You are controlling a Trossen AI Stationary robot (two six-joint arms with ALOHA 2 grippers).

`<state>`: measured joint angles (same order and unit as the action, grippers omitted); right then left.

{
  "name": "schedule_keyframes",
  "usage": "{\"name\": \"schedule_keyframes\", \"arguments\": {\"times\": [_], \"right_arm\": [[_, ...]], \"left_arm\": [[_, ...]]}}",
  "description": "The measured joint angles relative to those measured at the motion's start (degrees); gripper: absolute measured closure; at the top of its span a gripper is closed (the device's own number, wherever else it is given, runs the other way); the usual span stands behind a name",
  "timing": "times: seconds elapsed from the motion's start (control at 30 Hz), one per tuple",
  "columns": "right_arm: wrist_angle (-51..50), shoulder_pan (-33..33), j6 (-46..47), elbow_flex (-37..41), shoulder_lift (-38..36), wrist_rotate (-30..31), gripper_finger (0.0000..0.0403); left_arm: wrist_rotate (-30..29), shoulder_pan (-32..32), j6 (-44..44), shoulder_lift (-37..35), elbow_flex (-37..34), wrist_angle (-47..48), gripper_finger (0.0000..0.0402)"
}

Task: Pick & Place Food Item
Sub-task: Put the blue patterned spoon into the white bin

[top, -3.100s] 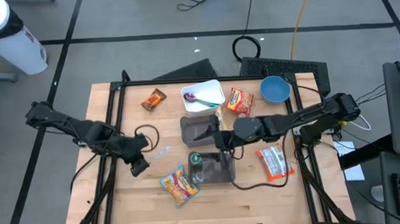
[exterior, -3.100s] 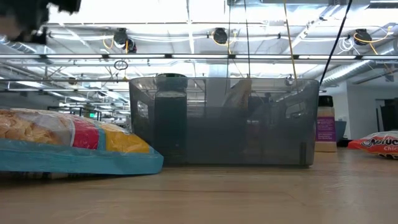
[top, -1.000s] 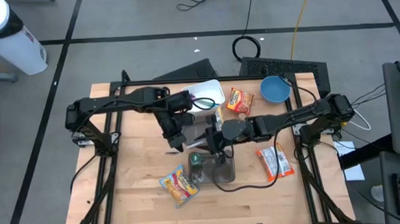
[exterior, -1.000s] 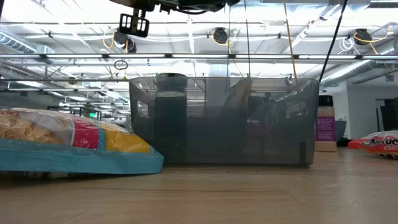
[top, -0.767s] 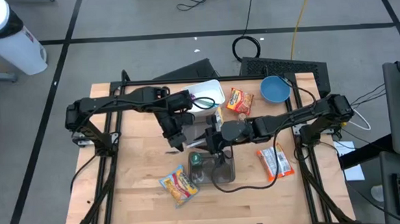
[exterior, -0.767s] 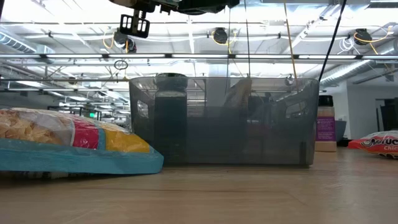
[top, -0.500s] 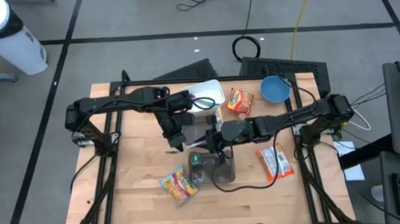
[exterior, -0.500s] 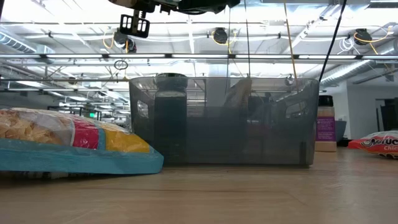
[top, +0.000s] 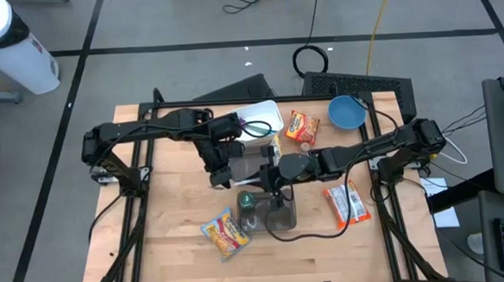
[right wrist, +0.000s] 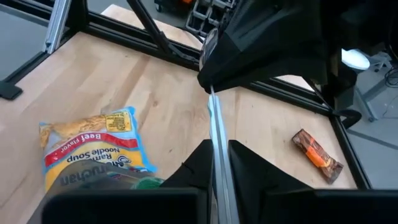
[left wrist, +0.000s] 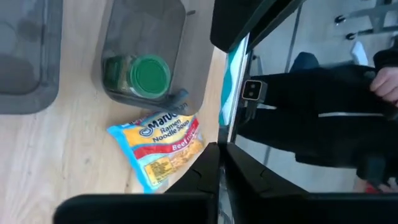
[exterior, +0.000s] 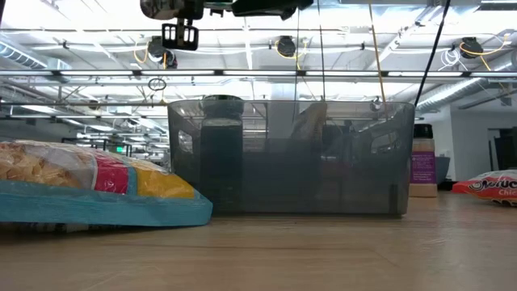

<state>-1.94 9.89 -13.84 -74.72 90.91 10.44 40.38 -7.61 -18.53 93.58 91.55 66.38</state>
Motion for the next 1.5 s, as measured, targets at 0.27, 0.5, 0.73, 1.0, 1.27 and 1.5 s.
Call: {"name": "schedule_keyframes", "arguments": {"times": [0.27, 0.5, 0.73, 1.0, 1.27, 1.5], "right_arm": [[0.68, -0.11, 3.67, -0.04, 0.00, 1.06, 0.0380], [-0.30, -0.13, 6.67, -0.04, 0.00, 0.37, 0.0381], [-4.50, -0.53, 10.25, -0.11, 0.00, -0.04, 0.0381], [-7.99, -2.69, 14.58, -0.11, -0.20, 4.60, 0.0381], [-6.22, -8.79, 16.47, -0.11, -1.35, 4.48, 0.0381], [-5.33, -17.81, 19.45, -0.13, -2.43, -1.56, 0.0381]], "left_arm": [[-1.88, -2.13, 1.88, 0.02, 0.00, -0.40, 0.0301], [-1.93, -4.95, 4.13, -0.75, 0.00, -1.15, 0.0252], [-2.53, -9.02, 4.20, -7.48, 0.00, -10.41, 0.0239], [-10.81, -12.71, 7.51, -20.13, 0.04, -15.18, 0.0244], [-23.69, -10.89, 10.10, -31.59, 0.02, -13.04, 0.0244], [-27.05, -8.56, 9.57, -40.20, -7.74, -11.66, 0.0236]]}}
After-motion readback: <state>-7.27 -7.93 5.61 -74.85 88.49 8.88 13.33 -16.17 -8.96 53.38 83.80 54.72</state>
